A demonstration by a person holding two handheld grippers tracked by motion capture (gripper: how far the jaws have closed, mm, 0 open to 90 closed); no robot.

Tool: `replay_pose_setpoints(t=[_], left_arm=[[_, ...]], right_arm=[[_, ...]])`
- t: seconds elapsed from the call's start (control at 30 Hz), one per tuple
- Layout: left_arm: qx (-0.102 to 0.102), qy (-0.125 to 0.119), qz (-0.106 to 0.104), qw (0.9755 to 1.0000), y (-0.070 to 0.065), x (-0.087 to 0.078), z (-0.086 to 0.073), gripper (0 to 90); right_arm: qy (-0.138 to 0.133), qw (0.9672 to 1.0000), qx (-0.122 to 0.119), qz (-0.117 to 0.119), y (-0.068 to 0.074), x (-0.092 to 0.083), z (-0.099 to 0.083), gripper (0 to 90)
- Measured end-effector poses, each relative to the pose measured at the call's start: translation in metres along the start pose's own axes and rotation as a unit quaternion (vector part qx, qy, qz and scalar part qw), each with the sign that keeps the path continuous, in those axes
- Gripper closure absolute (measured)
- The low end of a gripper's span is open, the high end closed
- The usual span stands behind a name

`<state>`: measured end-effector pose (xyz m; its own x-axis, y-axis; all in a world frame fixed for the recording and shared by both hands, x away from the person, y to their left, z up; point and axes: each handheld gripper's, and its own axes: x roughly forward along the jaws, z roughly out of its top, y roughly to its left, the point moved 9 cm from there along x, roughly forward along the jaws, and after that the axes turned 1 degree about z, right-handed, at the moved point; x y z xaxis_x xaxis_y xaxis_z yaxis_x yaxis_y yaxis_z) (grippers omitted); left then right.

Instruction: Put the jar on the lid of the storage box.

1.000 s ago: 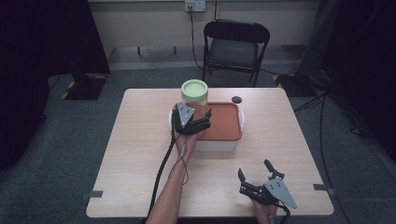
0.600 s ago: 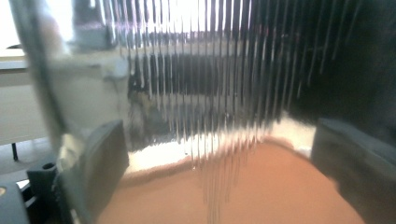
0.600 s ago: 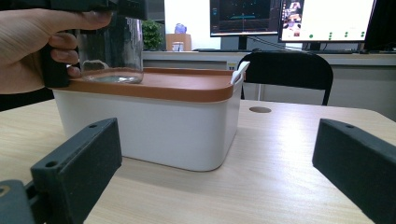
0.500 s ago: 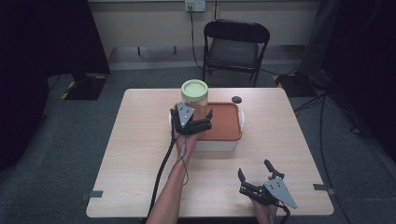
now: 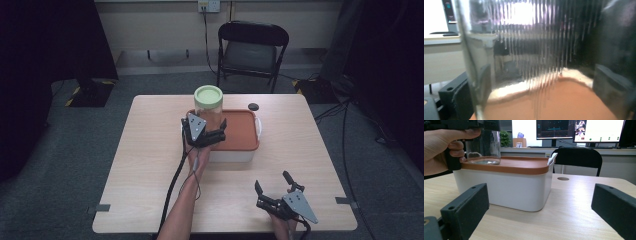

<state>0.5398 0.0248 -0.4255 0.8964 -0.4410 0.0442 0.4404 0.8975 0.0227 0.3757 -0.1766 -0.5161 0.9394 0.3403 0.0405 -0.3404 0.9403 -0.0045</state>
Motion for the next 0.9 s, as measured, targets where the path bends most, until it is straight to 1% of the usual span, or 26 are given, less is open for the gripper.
replay_pose_setpoints(t=[0.03, 0.1, 0.2, 0.37, 0.53, 0.7, 0.9], left_arm=[[-0.001, -0.004, 0.001, 1.0, 0.0001, -0.0007, 0.0004, 0.1], [0.005, -0.003, -0.002, 1.0, -0.0002, -0.0012, -0.0004, 0.1], [0.003, -0.006, -0.002, 1.0, -0.0004, -0.0021, -0.0001, 0.1], [0.002, -0.006, -0.002, 1.0, -0.0004, -0.0017, -0.0007, 0.1], [0.005, -0.002, 0.001, 1.0, -0.0004, -0.0017, -0.0017, 0.1], [0.007, -0.007, -0.001, 0.9999, -0.0008, -0.0027, -0.0016, 0.1], [0.009, -0.01, 0.003, 0.9999, -0.0004, -0.0028, -0.0014, 0.3]], right_arm=[[0.0, 1.0, 0.0, 0.0, -0.0001, 0.0, 0.0, 0.4], [0.0, 1.0, 0.0, -0.001, -0.0001, 0.0, 0.0, 0.4], [0.0, 1.0, 0.0, 0.0, -0.0001, 0.0, 0.0, 0.4], [0.0, 1.0, 0.0, -0.001, -0.0001, 0.0, 0.0, 0.4], [0.0, 1.0, 0.0, -0.001, -0.0001, 0.0, 0.0, 0.4], [0.0, 1.0, 0.0, -0.001, -0.0001, 0.0, 0.0, 0.4], [0.0, 1.0, 0.0, -0.001, -0.0001, 0.0, 0.0, 0.4]])
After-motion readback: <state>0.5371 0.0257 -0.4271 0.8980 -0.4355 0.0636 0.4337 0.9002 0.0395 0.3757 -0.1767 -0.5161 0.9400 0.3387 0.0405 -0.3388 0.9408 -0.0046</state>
